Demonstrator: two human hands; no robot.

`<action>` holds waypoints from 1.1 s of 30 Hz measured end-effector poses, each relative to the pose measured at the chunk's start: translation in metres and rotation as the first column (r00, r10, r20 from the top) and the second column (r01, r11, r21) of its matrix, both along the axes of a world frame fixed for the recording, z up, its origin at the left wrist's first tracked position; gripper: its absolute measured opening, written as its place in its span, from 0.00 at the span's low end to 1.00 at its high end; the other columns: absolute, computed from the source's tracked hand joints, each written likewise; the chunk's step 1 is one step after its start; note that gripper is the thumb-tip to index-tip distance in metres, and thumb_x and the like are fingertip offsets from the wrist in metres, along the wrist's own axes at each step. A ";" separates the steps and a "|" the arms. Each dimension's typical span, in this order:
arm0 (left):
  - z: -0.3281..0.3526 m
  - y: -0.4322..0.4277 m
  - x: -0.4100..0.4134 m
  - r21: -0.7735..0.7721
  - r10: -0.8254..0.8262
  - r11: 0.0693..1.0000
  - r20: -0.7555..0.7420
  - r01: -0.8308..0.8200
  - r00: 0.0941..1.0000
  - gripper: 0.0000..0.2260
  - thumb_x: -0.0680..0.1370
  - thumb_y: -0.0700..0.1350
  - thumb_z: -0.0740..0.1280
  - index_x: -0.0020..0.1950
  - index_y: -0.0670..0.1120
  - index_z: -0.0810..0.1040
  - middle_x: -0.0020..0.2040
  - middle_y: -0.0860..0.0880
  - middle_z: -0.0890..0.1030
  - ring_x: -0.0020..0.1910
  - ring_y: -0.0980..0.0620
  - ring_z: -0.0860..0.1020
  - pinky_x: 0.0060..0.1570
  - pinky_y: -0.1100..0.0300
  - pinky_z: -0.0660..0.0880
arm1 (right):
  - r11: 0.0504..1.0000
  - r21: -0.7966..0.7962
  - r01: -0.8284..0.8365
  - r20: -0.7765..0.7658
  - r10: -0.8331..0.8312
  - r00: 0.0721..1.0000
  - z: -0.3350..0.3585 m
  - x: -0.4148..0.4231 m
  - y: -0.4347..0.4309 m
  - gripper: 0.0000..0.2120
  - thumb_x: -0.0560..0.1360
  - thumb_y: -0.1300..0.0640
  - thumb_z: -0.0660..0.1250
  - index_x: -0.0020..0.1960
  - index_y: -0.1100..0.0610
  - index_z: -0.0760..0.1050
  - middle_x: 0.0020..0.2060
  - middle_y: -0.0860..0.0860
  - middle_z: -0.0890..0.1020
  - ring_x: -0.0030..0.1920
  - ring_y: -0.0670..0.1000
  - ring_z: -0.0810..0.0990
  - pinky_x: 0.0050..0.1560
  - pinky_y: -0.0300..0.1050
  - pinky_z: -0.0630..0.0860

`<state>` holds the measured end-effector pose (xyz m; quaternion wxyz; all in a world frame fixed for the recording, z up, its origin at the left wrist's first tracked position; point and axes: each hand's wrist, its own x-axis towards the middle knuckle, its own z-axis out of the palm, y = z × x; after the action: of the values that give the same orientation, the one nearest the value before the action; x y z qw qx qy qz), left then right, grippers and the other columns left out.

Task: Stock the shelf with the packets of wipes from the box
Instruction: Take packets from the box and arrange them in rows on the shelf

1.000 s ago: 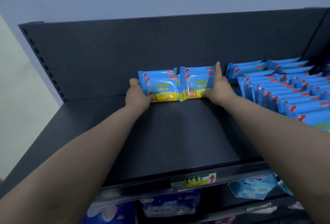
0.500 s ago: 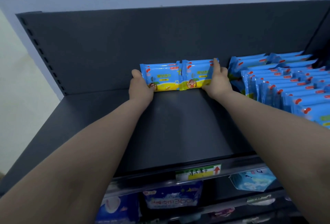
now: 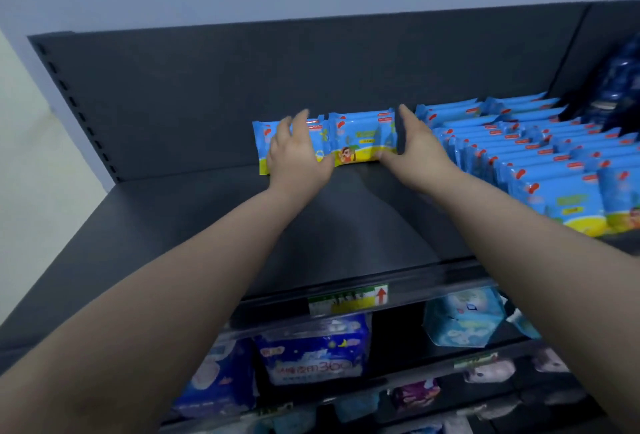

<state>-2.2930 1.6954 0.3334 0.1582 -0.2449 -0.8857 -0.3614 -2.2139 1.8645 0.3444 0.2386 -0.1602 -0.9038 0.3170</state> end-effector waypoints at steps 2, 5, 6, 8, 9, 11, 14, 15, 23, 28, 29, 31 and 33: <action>0.006 0.016 0.031 0.061 -0.109 0.992 -0.075 0.114 0.991 0.35 0.69 0.53 0.63 0.73 0.41 0.61 0.70 0.42 0.66 0.70 0.43 0.64 0.68 0.52 0.60 | 0.999 0.047 -0.001 -0.060 0.003 0.998 0.008 0.029 0.004 0.37 0.75 0.54 0.68 0.77 0.54 0.51 0.75 0.51 0.60 0.73 0.50 0.59 0.69 0.40 0.57; 0.010 0.050 0.081 0.122 -0.233 0.960 -0.142 0.251 0.962 0.32 0.70 0.51 0.63 0.72 0.39 0.63 0.68 0.42 0.70 0.69 0.44 0.66 0.68 0.51 0.61 | 0.993 0.115 -0.007 -0.123 0.021 0.992 0.014 0.081 0.018 0.35 0.74 0.55 0.69 0.76 0.56 0.55 0.73 0.53 0.65 0.71 0.52 0.64 0.69 0.42 0.60; 0.011 0.064 0.099 0.138 -0.262 0.949 -0.149 0.283 0.953 0.31 0.70 0.50 0.63 0.72 0.40 0.64 0.68 0.43 0.70 0.69 0.45 0.66 0.68 0.53 0.61 | 0.989 0.147 -0.006 -0.130 0.025 0.991 0.014 0.100 0.026 0.34 0.74 0.55 0.68 0.75 0.56 0.57 0.72 0.54 0.66 0.71 0.53 0.65 0.68 0.43 0.61; 0.013 0.091 0.134 0.167 -0.317 0.924 -0.175 0.345 0.932 0.28 0.71 0.49 0.63 0.70 0.41 0.68 0.66 0.45 0.72 0.67 0.47 0.68 0.67 0.58 0.61 | 0.976 0.218 0.018 -0.133 0.012 0.991 0.016 0.142 0.045 0.32 0.74 0.56 0.68 0.74 0.58 0.59 0.71 0.55 0.67 0.70 0.54 0.66 0.69 0.43 0.60; 0.012 0.104 0.151 0.179 -0.343 0.909 -0.194 0.377 0.919 0.27 0.71 0.49 0.64 0.68 0.41 0.70 0.64 0.45 0.74 0.66 0.47 0.69 0.66 0.58 0.63 | 0.966 0.254 0.037 -0.132 -0.004 0.991 0.016 0.165 0.057 0.31 0.74 0.56 0.68 0.73 0.59 0.61 0.70 0.56 0.68 0.70 0.54 0.66 0.69 0.44 0.60; 0.008 0.131 0.187 0.192 -0.400 0.876 -0.219 0.442 0.890 0.23 0.72 0.48 0.65 0.65 0.40 0.72 0.62 0.44 0.75 0.63 0.46 0.72 0.65 0.55 0.66 | 0.947 0.312 0.078 -0.118 -0.043 0.992 0.015 0.213 0.082 0.30 0.73 0.53 0.67 0.71 0.60 0.65 0.68 0.58 0.71 0.69 0.56 0.68 0.68 0.46 0.61; -0.006 0.171 0.244 0.178 -0.484 0.830 -0.240 0.528 0.842 0.23 0.73 0.50 0.63 0.65 0.42 0.73 0.61 0.44 0.75 0.63 0.47 0.72 0.64 0.51 0.68 | 0.926 0.348 0.150 -0.073 -0.133 0.988 0.002 0.288 0.117 0.29 0.71 0.50 0.65 0.70 0.59 0.68 0.67 0.59 0.71 0.68 0.57 0.69 0.69 0.49 0.64; -0.011 0.184 0.263 0.173 -0.509 0.816 -0.238 0.551 0.828 0.22 0.73 0.50 0.63 0.65 0.42 0.73 0.62 0.45 0.75 0.63 0.47 0.72 0.65 0.52 0.67 | 0.919 0.350 0.179 -0.058 -0.169 0.984 -0.004 0.313 0.128 0.29 0.72 0.51 0.66 0.70 0.59 0.67 0.68 0.59 0.70 0.69 0.57 0.68 0.69 0.50 0.64; -0.055 0.279 0.399 0.083 -0.738 0.663 -0.094 0.744 0.668 0.22 0.75 0.44 0.67 0.69 0.45 0.69 0.65 0.47 0.72 0.65 0.49 0.69 0.66 0.58 0.63 | 0.854 0.290 0.431 0.077 -0.470 0.879 -0.059 0.490 0.192 0.31 0.73 0.55 0.69 0.73 0.54 0.62 0.72 0.57 0.65 0.72 0.55 0.63 0.71 0.44 0.58; -0.079 0.326 0.451 0.025 -0.831 0.555 -0.004 0.831 0.556 0.22 0.76 0.44 0.67 0.69 0.46 0.69 0.66 0.48 0.72 0.66 0.51 0.69 0.67 0.59 0.63 | 0.790 0.214 0.574 0.143 -0.607 0.782 -0.094 0.569 0.221 0.32 0.73 0.53 0.69 0.74 0.53 0.62 0.72 0.56 0.65 0.73 0.53 0.62 0.71 0.44 0.59; -0.083 0.336 0.459 0.018 -0.846 0.532 0.006 0.846 0.532 0.22 0.75 0.44 0.67 0.69 0.46 0.69 0.65 0.48 0.72 0.65 0.51 0.69 0.66 0.60 0.63 | 0.774 0.203 0.600 0.152 -0.630 0.762 -0.101 0.582 0.226 0.31 0.73 0.54 0.69 0.74 0.54 0.62 0.72 0.56 0.65 0.73 0.54 0.62 0.71 0.44 0.59; -0.091 0.358 0.472 0.003 -0.872 0.488 0.037 0.873 0.488 0.22 0.75 0.44 0.67 0.69 0.47 0.69 0.64 0.49 0.72 0.64 0.52 0.69 0.64 0.60 0.64 | 0.739 0.185 0.648 0.162 -0.673 0.721 -0.110 0.603 0.238 0.31 0.72 0.55 0.70 0.73 0.56 0.64 0.71 0.57 0.67 0.72 0.54 0.63 0.71 0.43 0.58; -0.100 0.383 0.482 -0.019 -0.898 0.437 0.060 0.899 0.437 0.22 0.75 0.45 0.67 0.69 0.47 0.69 0.65 0.49 0.72 0.65 0.51 0.69 0.65 0.57 0.65 | 0.695 0.183 0.695 0.168 -0.719 0.674 -0.118 0.621 0.252 0.31 0.72 0.56 0.70 0.72 0.56 0.64 0.70 0.58 0.68 0.72 0.54 0.64 0.71 0.45 0.60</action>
<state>-1.8111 2.0788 0.2331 -0.0816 -0.6735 -0.6324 -0.3740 -1.5931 2.1163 0.2266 0.2460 -0.5200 -0.8072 0.1321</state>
